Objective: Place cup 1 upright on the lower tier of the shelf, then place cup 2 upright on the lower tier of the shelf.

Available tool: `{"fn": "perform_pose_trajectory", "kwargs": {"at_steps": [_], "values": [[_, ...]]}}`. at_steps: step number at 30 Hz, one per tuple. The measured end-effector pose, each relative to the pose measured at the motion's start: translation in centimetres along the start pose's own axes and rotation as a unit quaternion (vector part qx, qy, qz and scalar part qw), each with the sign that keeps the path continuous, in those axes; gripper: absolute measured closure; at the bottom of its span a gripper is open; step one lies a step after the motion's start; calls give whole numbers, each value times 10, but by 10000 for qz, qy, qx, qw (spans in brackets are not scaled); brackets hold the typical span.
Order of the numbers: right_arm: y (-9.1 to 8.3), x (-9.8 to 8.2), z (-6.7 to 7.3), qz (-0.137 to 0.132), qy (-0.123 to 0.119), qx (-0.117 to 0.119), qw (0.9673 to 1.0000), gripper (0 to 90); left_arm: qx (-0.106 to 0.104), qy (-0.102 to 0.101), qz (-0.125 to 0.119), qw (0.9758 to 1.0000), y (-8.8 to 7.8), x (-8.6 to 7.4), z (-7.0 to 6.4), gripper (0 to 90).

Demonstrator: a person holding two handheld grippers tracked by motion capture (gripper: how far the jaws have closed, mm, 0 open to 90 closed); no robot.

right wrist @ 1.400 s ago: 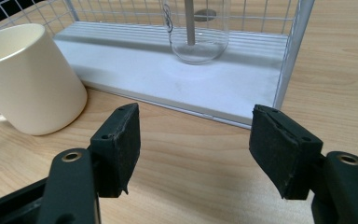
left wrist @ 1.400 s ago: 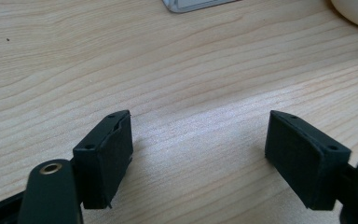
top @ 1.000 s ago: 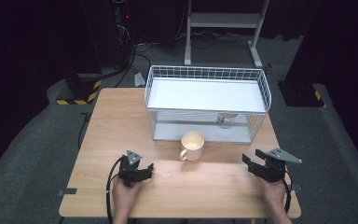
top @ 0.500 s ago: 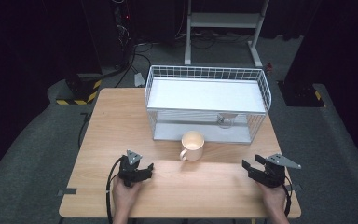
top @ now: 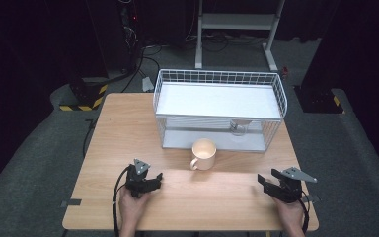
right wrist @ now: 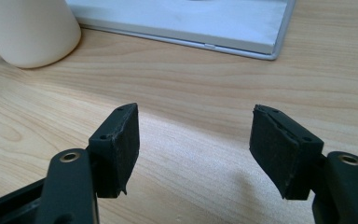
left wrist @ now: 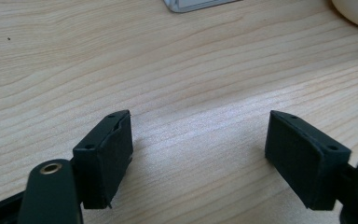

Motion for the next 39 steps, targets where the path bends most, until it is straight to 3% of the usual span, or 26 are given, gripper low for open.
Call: {"fn": "perform_pose_trajectory", "kwargs": {"at_steps": [5,11,16,18,26,31,39], "values": [[1,-4,0,97,-175,-118,9997,337,0,0,1,10000,0,0,0,234],[5,-4,0,316,-225,-190,9991,330,-2,-7,4,10000,0,0,0,234],[10,-4,2,639,-487,-263,9964,307,-4,-38,11,10000,0,0,-1,228],[14,-5,4,785,-623,-284,9946,289,-51,46,48,10000,1,0,-1,199],[15,-4,4,800,-571,-306,9947,261,-95,47,123,9999,2,2,-2,189],[16,-4,5,804,-559,-339,9946,254,-269,192,-6,9995,1,5,-11,196],[16,-4,5,802,-565,-341,9946,254,-870,37,-162,9961,-2,11,-28,166]]}}
Point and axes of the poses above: each handheld gripper's, and its own axes: y roughly forward along the jaws, x roughly out of its top, z roughly to its left, the point moved 2 cm from there along y, roughly forward along the jaws, and after that the axes turned 11 degrees about -z, right-handed, at the moved point
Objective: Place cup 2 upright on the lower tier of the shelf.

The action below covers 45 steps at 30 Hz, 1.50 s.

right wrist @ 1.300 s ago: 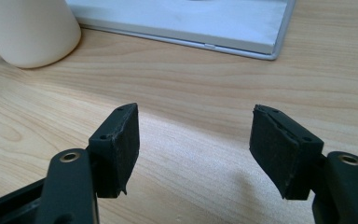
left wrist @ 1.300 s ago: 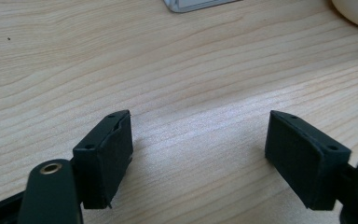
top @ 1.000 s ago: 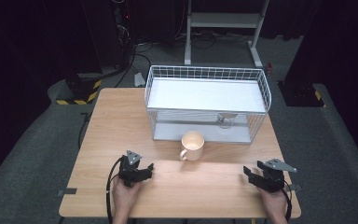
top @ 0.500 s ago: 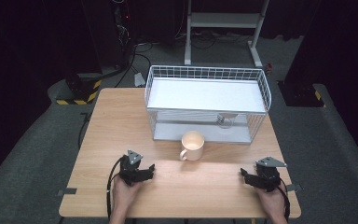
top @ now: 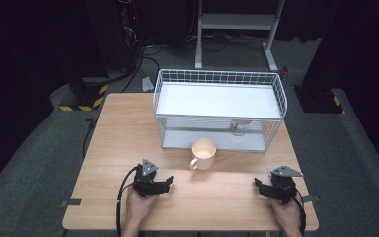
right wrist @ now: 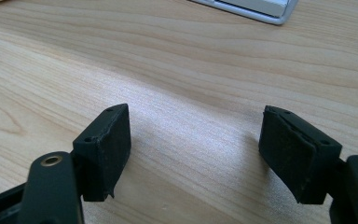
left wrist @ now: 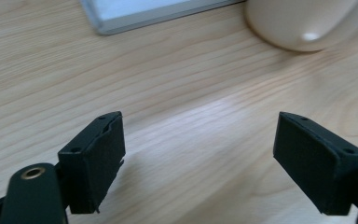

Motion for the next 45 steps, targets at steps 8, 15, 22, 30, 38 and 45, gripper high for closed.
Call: {"fn": "perform_pose_trajectory", "kwargs": {"at_steps": [8,15,22,30,38,45], "values": [[0,0,0,-2,-10,-3,10000,255,-398,-48,101,9991,1,4,-17,140],[0,0,0,2,3,-7,10000,254,-582,-42,24,9983,1,7,-29,129],[0,0,0,6,7,-3,10000,254,-735,-178,32,9971,9,12,-39,121],[0,0,1,11,12,-6,10000,255,-774,0,13,9970,16,24,-51,115],[0,0,1,11,10,-2,10000,254,-623,229,89,9978,28,33,-60,114],[0,0,1,11,8,-2,10000,255,-653,260,118,9975,36,39,-66,111]]}}
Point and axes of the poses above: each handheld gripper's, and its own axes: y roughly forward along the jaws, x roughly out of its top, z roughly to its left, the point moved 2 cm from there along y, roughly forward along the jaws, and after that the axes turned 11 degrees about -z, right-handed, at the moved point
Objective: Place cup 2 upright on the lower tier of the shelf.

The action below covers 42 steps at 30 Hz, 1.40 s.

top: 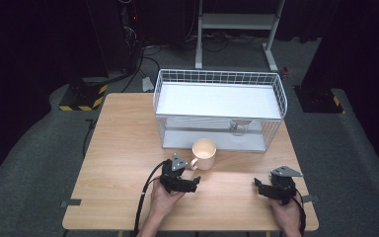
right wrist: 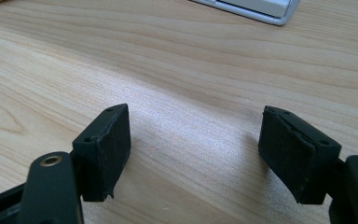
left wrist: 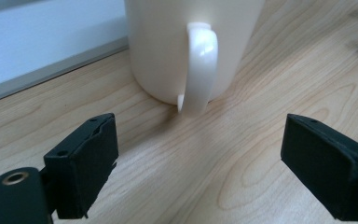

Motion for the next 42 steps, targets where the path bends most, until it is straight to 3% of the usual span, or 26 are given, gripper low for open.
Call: {"fn": "perform_pose_trajectory", "kwargs": {"at_steps": [12,18,19,21,28,33,42], "values": [[0,0,0,5,-10,4,10000,245,-51,-148,-2,9999,14,11,0,91],[0,0,0,6,-5,9,10000,244,17,-160,-43,9999,19,19,1,82],[0,0,0,6,-7,9,10000,245,66,-83,1,9999,20,20,3,80],[0,0,0,7,-6,9,10000,244,45,-153,-6,9999,22,21,3,78],[0,0,0,7,-6,9,10000,245,50,-91,-58,9999,26,28,1,73],[0,0,0,7,-6,10,10000,244,42,-207,-90,9997,30,28,3,73],[0,0,0,8,-6,9,10000,244,85,-96,-70,9999,37,36,2,60]]}}
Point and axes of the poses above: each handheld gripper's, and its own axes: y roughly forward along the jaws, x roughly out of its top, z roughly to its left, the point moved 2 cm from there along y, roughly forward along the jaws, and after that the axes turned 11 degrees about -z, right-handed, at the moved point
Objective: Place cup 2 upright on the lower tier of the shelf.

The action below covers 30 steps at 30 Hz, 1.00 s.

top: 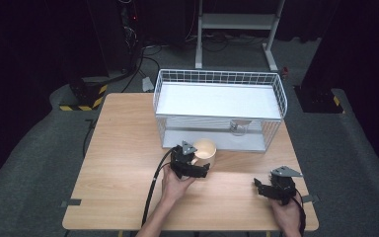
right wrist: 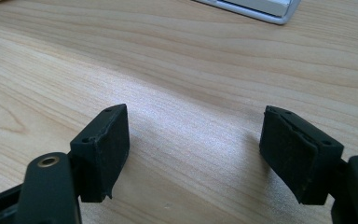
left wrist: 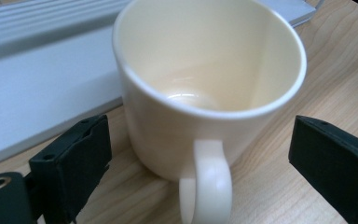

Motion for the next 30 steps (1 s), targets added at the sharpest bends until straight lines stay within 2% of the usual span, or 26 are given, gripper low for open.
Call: {"fn": "perform_pose_trajectory", "kwargs": {"at_steps": [4,12,14,16,21,30], "values": [[0,0,0,2,6,-5,10000,243,30,-8,-40,10000,4,4,-1,60],[0,0,0,3,8,-4,10000,244,65,115,-3,9999,12,12,-3,56],[0,0,0,-1,-3,-6,10000,243,73,60,-65,9999,14,13,-4,56],[0,0,0,0,0,-5,10000,244,105,112,-74,9999,16,13,-4,56],[0,0,0,0,-1,-4,10000,243,115,46,-73,9999,21,12,-5,58],[0,0,0,0,0,-2,10000,243,262,197,-134,9994,27,12,-5,78]]}}
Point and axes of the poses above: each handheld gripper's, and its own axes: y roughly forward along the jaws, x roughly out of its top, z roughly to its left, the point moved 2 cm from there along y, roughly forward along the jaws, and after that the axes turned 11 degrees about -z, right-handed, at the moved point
